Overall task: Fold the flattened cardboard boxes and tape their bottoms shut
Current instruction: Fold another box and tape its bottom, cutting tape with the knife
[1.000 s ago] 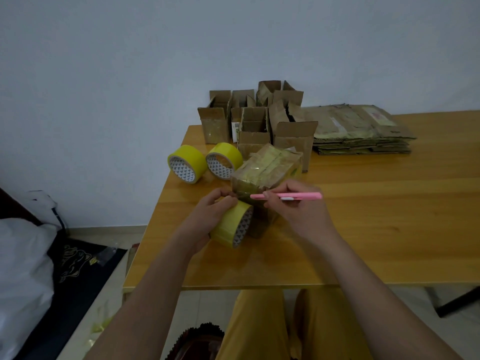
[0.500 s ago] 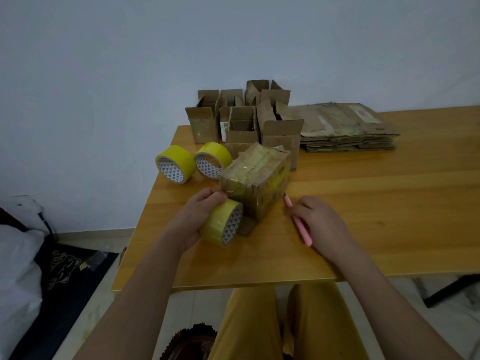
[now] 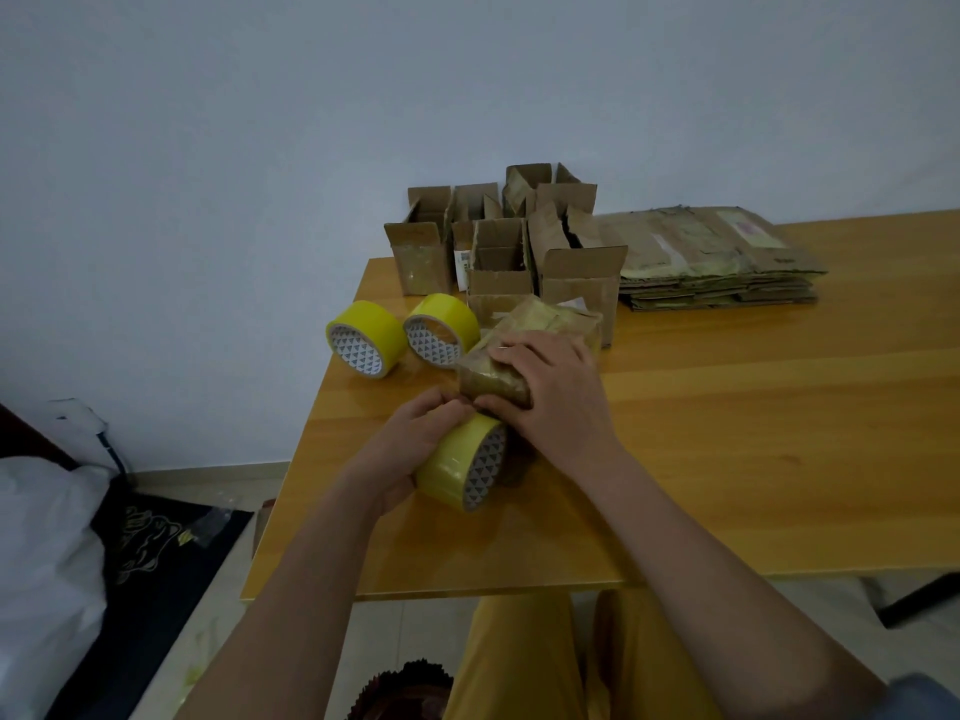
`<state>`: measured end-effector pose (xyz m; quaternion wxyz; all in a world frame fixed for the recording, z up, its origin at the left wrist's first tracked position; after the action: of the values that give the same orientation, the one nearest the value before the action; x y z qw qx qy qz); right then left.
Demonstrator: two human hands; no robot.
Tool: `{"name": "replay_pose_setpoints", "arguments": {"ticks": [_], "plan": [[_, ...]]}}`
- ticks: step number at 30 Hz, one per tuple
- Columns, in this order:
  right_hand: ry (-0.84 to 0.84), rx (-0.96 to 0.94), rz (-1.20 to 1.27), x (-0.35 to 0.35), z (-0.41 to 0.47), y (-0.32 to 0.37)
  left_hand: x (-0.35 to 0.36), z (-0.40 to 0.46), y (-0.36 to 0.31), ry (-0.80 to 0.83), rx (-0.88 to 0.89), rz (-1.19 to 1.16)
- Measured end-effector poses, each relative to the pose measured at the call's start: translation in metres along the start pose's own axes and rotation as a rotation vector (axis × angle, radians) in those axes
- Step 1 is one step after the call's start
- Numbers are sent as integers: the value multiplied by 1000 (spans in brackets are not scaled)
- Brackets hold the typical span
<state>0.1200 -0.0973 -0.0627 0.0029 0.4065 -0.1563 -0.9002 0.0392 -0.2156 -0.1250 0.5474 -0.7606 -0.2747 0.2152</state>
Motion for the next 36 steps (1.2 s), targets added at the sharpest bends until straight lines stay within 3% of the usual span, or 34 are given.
{"name": "replay_pose_setpoints", "arguments": {"ticks": [9,17,22,24,26,28,30,34,36], "plan": [[8,-33,52,0,-1,-6,-8,5,-5,110,-43,164],[34,-49,72,-8,0,1,-31,-12,2,54,-17,152],[-299,-183,158,-51,-11,45,-41,-25,-2,28,-4,162],[-149,-127,249,-31,-14,60,-42,-29,-4,34,9,177],[162,74,346,8,-17,57,-44,-33,-7,40,41,217],[336,237,490,34,-25,50,-46,-37,-10,38,71,286],[323,312,596,38,-28,48,-49,-42,-13,11,96,356],[279,377,518,42,-30,46,-76,-51,-20,-182,158,428],[265,444,549,49,-33,43,-83,-54,-12,-151,154,454]]}}
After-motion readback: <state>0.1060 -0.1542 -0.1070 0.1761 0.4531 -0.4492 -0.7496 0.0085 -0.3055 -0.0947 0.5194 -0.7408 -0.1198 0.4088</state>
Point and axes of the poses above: each hand's wrist, its own z-axis towards the middle knuckle, its own x-axis out of the palm, y = z × x, the point moved 9 cm from there along z, towards the middle knuckle, and after that the axes turned 1 degree about y, right-handed, at the moved point
